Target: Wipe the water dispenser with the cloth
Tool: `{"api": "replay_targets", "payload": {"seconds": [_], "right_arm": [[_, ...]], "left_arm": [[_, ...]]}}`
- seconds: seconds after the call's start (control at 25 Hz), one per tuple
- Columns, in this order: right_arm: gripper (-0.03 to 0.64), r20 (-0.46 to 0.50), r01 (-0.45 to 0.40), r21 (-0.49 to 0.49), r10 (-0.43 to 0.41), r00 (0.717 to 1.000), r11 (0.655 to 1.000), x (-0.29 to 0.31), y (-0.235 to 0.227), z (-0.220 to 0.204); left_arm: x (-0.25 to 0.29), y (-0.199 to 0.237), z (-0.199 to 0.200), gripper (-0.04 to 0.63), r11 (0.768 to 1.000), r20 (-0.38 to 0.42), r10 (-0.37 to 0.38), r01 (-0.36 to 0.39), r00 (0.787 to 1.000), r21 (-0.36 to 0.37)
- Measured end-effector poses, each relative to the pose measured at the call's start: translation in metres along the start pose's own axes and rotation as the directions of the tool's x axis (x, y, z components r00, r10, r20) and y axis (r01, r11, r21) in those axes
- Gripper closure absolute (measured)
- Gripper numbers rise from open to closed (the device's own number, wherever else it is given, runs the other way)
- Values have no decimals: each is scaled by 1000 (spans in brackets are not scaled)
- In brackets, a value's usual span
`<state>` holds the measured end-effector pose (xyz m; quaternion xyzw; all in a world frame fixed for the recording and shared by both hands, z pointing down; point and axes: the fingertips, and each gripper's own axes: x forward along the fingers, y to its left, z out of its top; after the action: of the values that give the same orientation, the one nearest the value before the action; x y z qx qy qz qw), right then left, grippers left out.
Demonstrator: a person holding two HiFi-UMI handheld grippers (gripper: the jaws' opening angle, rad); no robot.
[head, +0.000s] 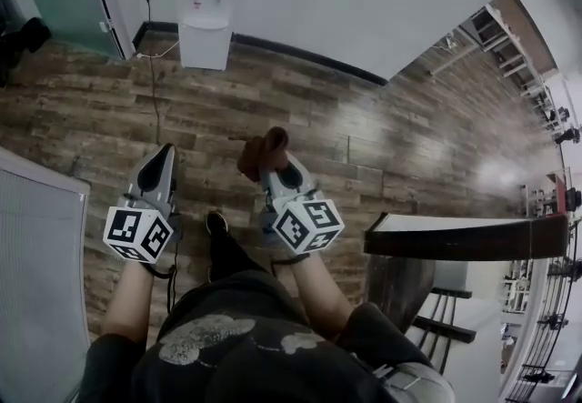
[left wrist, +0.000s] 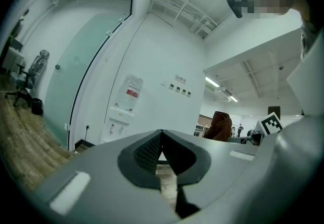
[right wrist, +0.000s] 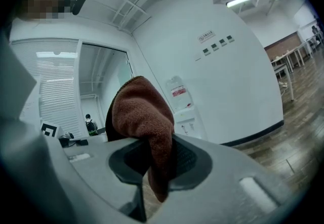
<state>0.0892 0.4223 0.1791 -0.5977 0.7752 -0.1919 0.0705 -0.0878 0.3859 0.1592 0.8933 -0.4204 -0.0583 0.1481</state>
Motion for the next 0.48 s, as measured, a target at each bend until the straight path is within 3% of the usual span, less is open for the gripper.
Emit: {"api": "replay_targets", "payload": {"seconds": [0.48], "right_arm": [[557,-13,6,-58,-7,1000,998,-63,21,5]], "left_arm": [[-45,-50,2,577,999,33,-41,42,999,-14]]}}
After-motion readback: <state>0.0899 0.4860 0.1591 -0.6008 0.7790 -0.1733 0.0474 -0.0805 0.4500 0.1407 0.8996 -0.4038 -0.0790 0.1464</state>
